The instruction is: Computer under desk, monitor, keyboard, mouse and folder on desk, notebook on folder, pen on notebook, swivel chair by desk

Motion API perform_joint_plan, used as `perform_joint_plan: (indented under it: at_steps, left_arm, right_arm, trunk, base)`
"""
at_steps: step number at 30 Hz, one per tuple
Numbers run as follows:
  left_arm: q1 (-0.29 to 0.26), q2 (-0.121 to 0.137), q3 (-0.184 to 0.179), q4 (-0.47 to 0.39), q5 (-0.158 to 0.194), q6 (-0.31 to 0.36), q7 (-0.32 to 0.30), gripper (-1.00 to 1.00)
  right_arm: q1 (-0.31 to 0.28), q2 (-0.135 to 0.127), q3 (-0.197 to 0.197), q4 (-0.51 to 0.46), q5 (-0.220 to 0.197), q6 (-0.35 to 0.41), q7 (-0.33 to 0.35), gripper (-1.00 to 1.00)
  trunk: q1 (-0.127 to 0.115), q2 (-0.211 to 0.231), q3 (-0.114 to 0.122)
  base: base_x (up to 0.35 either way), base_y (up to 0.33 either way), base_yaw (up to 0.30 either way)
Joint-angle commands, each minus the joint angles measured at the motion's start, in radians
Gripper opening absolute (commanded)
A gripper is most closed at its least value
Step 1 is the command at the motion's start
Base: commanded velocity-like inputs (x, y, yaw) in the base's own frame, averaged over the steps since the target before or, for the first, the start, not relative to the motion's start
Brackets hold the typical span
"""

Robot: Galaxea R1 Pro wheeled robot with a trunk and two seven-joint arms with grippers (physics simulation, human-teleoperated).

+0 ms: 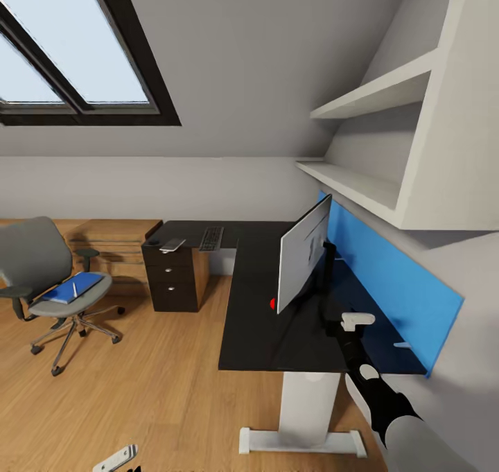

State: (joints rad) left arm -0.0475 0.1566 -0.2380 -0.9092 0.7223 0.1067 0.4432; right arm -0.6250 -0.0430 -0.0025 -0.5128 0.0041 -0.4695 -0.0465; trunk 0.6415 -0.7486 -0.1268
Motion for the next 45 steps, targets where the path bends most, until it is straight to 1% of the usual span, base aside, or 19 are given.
perform_joint_plan:
  at_steps: [1, 13, 15, 18, 19, 21, 22, 24, 25, 26, 28, 29, 32, 33, 36, 38, 41, 42, 45]
  left_arm:
    - [-0.001, 0.001, -0.005, -0.002, 0.005, 0.002, 0.008, 1.0]
    - [-0.001, 0.001, -0.006, -0.002, 0.005, 0.002, 0.008, 1.0]
    - [-0.001, 0.001, -0.007, -0.002, 0.005, 0.002, 0.007, 1.0]
    - [-0.001, 0.001, -0.007, -0.002, 0.005, 0.002, 0.007, 1.0]
    - [-0.001, 0.001, -0.007, -0.002, 0.005, 0.002, 0.007, 1.0]
    - [-0.001, 0.001, -0.007, -0.002, 0.005, 0.002, 0.006, 1.0]
    - [-0.001, 0.001, -0.007, -0.001, 0.005, 0.002, 0.006, 1.0]
    - [-0.001, 0.001, -0.007, -0.001, 0.005, 0.002, 0.006, 1.0]
    - [-0.001, 0.001, -0.007, 0.0, 0.005, 0.002, 0.006, 1.0]
    - [-0.001, 0.001, -0.007, 0.0, 0.005, 0.002, 0.006, 1.0]
    - [-0.001, 0.001, -0.007, 0.0, 0.005, 0.002, 0.006, 1.0]
    - [-0.001, 0.001, -0.007, 0.001, 0.005, 0.002, 0.006, 1.0]
    - [-0.001, 0.0, -0.007, 0.001, 0.005, 0.002, 0.006, 1.0]
    - [-0.001, -0.001, -0.007, 0.001, 0.005, 0.002, 0.006, 1.0]
    - [-0.001, -0.002, -0.007, 0.001, 0.005, 0.002, 0.005, 1.0]
    - [-0.001, -0.003, -0.007, 0.001, 0.005, 0.002, 0.005, 1.0]
    - [-0.001, -0.003, -0.008, 0.002, 0.005, 0.002, 0.005, 1.0]
    - [-0.001, -0.004, -0.008, 0.003, 0.005, 0.002, 0.005, 1.0]
    - [-0.001, -0.004, -0.008, 0.004, 0.005, 0.002, 0.005, 1.0]
  right_arm:
    - [-0.001, 0.001, 0.001, 0.001, 0.0, -0.003, -0.003, 1.0]
    - [-0.001, 0.02, 0.001, 0.003, 0.006, -0.003, -0.003, 1.0]
    - [-0.001, 0.025, 0.001, 0.003, 0.007, -0.003, -0.004, 1.0]
    - [-0.001, 0.041, 0.002, 0.002, 0.008, 0.0, -0.006, 1.0]
    - [-0.001, 0.053, 0.002, 0.001, 0.009, 0.003, -0.014, 1.0]
    - [-0.001, 0.065, 0.003, -0.001, 0.009, 0.007, -0.033, 1.0]
    - [-0.001, 0.076, 0.004, -0.005, 0.009, 0.017, -0.065, 1.0]
    - [-0.001, 0.084, 0.006, -0.014, 0.009, 0.038, -0.104, 1.0]
    - [-0.001, 0.089, 0.007, -0.021, 0.009, 0.054, -0.124, 1.0]
    - [-0.001, 0.099, 0.008, -0.041, 0.009, 0.094, -0.161, 1.0]
    - [-0.001, 0.114, 0.012, -0.07, 0.01, 0.144, -0.188, 1.0]
    - [-0.001, 0.131, 0.02, -0.102, 0.01, 0.199, -0.206, 1.0]
    - [-0.001, 0.154, 0.042, -0.152, 0.011, 0.283, -0.222, 1.0]
    - [-0.001, 0.166, 0.06, -0.191, 0.01, 0.354, -0.23, 1.0]
    - [-0.003, 0.183, 0.081, -0.244, 0.008, 0.456, -0.236, 1.0]
    - [-0.003, 0.195, 0.088, -0.271, 0.008, 0.505, -0.24, 1.0]
    - [-0.004, 0.212, 0.095, -0.303, 0.008, 0.556, -0.262, 1.0]
    - [-0.005, 0.218, 0.099, -0.319, 0.007, 0.58, -0.291, 1.0]
    - [-0.006, 0.218, 0.112, -0.335, 0.006, 0.603, -0.342, 1.0]
  trunk:
    - [0.0, -0.001, -0.002]
    - [0.0, -0.001, -0.002]
    - [0.0, -0.001, -0.002]
    - [0.0, -0.001, -0.002]
    - [0.0, -0.001, -0.002]
    - [0.0, -0.001, -0.002]
    - [0.0, -0.001, -0.002]
    - [0.0, -0.001, -0.002]
    - [0.0, -0.001, -0.002]
    - [0.0, -0.001, -0.002]
    - [0.0, -0.001, -0.002]
    - [0.0, -0.001, -0.002]
    - [0.0, -0.001, -0.002]
    - [0.0, -0.001, -0.002]
    - [0.0, -0.001, -0.002]
    - [0.0, -0.001, -0.002]
    - [0.0, -0.001, -0.002]
    - [0.0, -0.001, -0.002]
    - [0.0, -0.001, -0.002]
  base:
    - [-0.017, 0.0, 0.0]
    - [-0.004, 0.0, 0.0]
    - [0.0, 0.0, 0.0]
    - [0.0, 0.0, 0.0]
    - [0.0, 0.0, 0.0]
    - [0.0, 0.0, 0.0]
    - [0.0, 0.0, 0.0]
    - [0.0, 0.0, 0.0]
    - [0.0, 0.0, 0.0]
    - [0.0, 0.0, 0.0]
    - [0.0, 0.0, 0.0]
    - [0.0, 0.0, 0.0]
    - [0.0, 0.0, 0.0]
    - [0.0, 0.0, 0.0]
    - [0.0, 0.0, 0.0]
    - [0.0, 0.0, 0.0]
    - [0.0, 0.0, 0.0]
    - [0.0, 0.0, 0.0]
    - [0.0, 0.0, 0.0]
